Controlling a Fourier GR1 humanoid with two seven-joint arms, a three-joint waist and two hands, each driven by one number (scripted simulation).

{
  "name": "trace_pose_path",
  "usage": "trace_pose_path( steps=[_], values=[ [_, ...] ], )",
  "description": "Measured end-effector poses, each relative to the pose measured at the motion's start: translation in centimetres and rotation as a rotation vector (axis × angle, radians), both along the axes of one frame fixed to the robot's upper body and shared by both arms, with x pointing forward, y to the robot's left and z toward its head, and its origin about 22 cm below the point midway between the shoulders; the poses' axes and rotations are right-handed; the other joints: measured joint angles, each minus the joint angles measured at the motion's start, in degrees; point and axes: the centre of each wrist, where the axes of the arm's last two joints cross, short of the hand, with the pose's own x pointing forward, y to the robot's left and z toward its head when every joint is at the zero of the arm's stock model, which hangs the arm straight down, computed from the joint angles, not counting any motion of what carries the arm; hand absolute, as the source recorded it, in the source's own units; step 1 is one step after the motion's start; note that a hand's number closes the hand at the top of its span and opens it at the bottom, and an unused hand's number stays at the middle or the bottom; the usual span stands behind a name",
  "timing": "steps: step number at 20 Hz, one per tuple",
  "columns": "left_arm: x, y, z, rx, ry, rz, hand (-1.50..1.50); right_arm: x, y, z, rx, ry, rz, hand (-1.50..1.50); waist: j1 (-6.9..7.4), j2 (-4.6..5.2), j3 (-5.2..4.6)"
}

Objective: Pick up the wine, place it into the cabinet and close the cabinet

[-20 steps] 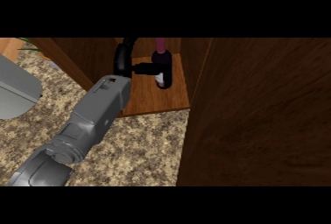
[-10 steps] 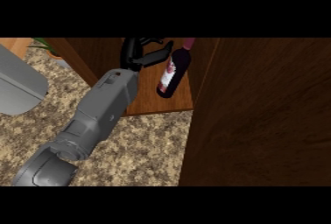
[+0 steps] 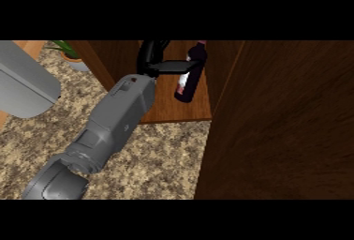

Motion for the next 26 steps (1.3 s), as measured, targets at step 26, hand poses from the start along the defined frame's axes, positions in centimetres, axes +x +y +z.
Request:
trace_pose_path(
  steps=[26],
  values=[
    [-7.4,0.2,-6.0,-0.178,0.066,-0.196,-1.50,0.0,-0.8,-0.1,-0.029,0.020,-0.072,-1.50,3.93,-1.54,0.03]
  ],
)
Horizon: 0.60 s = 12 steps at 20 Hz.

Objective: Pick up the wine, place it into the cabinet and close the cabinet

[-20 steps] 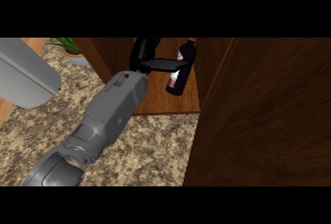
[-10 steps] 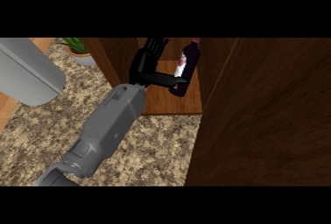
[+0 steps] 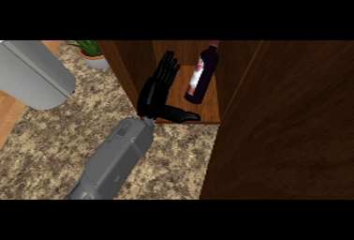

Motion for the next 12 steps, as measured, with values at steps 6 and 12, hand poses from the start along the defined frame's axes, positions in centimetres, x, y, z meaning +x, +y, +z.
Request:
trace_pose_path(
  steps=[6,12],
  values=[
    [-3.9,1.6,-1.9,-0.020,0.017,-0.005,-1.50,0.1,-0.2,0.1,-0.015,-0.002,-0.005,-1.50,0.09,0.24,0.00],
    [-7.9,3.7,-2.4,-0.061,0.031,0.011,-1.50,0.0,-0.7,0.1,-0.055,-0.014,-0.002,-1.50,-0.29,0.38,0.02]
  ],
)
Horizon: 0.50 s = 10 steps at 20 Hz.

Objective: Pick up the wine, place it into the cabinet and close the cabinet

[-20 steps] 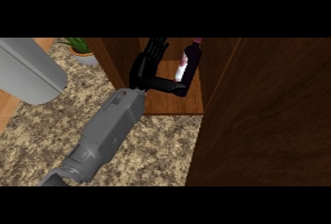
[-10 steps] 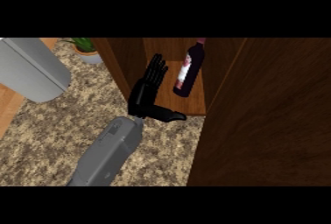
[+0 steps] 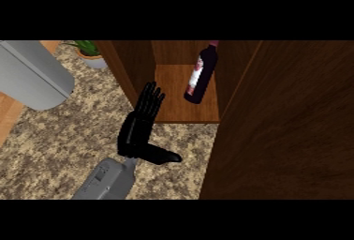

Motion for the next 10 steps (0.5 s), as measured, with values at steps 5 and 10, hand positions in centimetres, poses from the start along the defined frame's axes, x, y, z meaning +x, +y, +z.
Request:
trace_pose_path(
  steps=[5,10],
  values=[
    [-2.7,1.9,-0.1,-0.033,0.011,0.004,-1.50,-0.2,0.0,-0.1,-0.033,0.013,0.056,-1.50,-0.27,0.18,-0.02],
    [-4.2,4.9,0.1,-0.038,-0.008,0.029,-1.50,-0.2,0.0,-0.1,-0.073,0.021,0.136,-1.50,-0.30,0.37,-0.01]
  ],
)
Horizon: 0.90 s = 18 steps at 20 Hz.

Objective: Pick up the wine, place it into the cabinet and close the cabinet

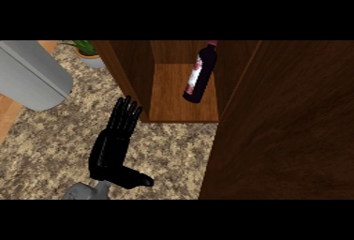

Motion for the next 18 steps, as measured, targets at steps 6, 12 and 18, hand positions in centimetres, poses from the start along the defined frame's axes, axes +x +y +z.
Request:
trace_pose_path(
  steps=[6,12,18],
  values=[
    [-1.0,4.0,0.1,0.022,-0.031,0.039,-1.50,-0.7,0.3,-0.4,-0.069,0.059,0.210,1.50,0.14,0.04,-0.01],
    [-1.5,9.0,1.0,0.055,-0.063,0.087,-1.50,-1.3,1.0,-0.6,-0.066,0.101,0.333,1.50,0.15,0.12,-0.07],
    [-2.2,12.6,1.8,0.065,-0.072,0.113,-1.50,-1.3,1.3,-0.4,-0.076,0.117,0.356,1.50,0.16,0.15,-0.12]
  ],
)
